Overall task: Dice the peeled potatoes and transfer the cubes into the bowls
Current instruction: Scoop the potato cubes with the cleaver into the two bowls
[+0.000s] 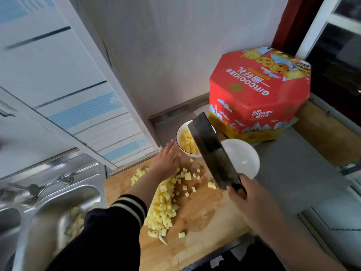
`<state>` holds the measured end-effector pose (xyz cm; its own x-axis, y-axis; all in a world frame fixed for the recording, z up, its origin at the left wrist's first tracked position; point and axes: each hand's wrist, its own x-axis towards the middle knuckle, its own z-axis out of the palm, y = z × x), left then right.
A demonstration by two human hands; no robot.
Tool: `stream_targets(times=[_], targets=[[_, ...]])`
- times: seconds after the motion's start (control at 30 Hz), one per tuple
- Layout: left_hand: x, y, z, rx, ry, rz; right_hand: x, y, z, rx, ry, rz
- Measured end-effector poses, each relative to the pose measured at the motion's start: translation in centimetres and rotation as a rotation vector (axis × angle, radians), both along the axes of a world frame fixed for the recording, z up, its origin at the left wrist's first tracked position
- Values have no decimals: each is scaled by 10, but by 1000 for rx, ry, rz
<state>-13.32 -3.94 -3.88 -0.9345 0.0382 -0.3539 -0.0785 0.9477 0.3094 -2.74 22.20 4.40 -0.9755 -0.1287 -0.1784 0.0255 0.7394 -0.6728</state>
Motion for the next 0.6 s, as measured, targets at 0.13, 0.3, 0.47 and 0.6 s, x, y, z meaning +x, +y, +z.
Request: stream_targets(times=[0.13,0.3,0.47,0.6], targets=[[1,0,-6,28,-88,12,21,-3,-14,40,129,54],[39,10,13,110,52,-11,41,0,-29,77,156,128],[-6,-19,-119,34,-142,-21,56,2,-38,82,171,165],[22,24,-24,17,-223,-75,68,3,-40,92,70,89]])
